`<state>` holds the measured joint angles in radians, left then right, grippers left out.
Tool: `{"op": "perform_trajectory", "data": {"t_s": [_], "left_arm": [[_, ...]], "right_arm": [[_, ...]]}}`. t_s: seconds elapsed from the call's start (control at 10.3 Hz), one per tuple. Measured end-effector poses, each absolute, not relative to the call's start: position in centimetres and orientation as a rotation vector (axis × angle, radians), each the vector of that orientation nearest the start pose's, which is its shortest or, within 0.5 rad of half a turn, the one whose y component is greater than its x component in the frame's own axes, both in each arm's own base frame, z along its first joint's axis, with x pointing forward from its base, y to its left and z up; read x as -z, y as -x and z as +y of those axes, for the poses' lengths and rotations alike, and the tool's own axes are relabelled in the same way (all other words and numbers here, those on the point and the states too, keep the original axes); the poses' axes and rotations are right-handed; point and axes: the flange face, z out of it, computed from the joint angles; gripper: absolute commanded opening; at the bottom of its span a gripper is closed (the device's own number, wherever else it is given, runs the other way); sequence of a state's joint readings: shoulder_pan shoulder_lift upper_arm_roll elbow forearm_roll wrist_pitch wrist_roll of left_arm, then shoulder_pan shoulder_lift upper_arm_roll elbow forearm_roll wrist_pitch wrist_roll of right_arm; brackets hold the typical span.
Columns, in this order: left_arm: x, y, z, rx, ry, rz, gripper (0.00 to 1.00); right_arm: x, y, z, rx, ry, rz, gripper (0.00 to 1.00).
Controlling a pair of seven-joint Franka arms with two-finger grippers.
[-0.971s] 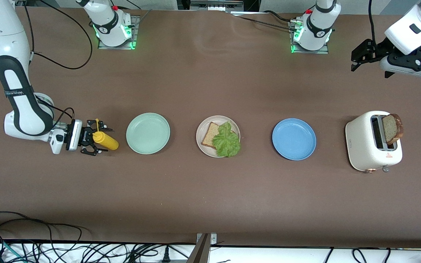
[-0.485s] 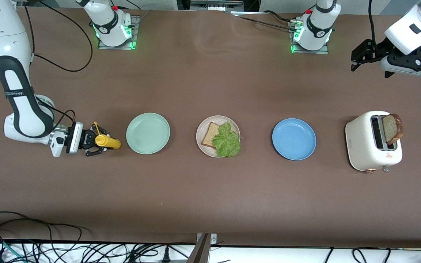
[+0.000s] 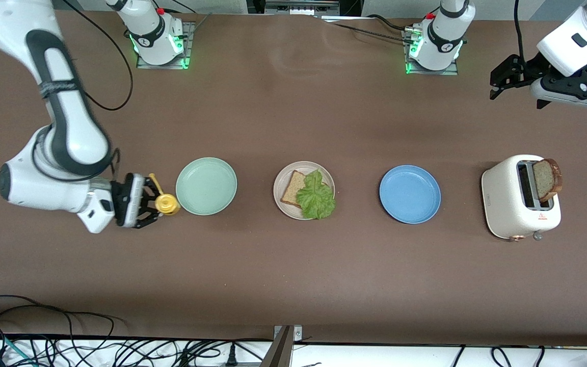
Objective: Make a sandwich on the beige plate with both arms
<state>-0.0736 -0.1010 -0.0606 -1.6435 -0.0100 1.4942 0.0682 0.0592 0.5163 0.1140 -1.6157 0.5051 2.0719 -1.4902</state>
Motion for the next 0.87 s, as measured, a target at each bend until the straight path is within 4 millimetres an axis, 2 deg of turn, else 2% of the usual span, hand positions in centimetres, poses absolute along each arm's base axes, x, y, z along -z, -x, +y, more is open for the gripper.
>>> {"op": "perform_trajectory", "data": {"t_s": [0.19, 0.29, 0.49, 0.68, 0.87], "left_arm": [[-63.8, -51.0, -7.1, -0.076, 3.127, 0.317, 1.0], [-63.8, -51.0, -7.1, -0.076, 3.127, 0.317, 1.0], [-63.8, -51.0, -7.1, -0.077, 3.127, 0.316, 1.0], [-63.8, -51.0, -7.1, -0.077, 3.127, 0.315, 1.0], [-63.8, -51.0, -6.9, -0.077, 3.128, 0.31, 1.0]], "right_arm": [[-36.2, -65.9, 22.3, 0.221, 2.226, -1.775, 0.0], [-37.1, -64.4, 27.4, 0.163, 2.318, -1.805, 0.0], [-36.5, -60.9, 35.6, 0.105, 2.483, -1.88, 0.0], [-33.7, -58.1, 40.6, 0.068, 2.589, -2.059, 0.0], [-31.3, -56.4, 43.2, 0.045, 2.648, -2.253, 0.0]]}}
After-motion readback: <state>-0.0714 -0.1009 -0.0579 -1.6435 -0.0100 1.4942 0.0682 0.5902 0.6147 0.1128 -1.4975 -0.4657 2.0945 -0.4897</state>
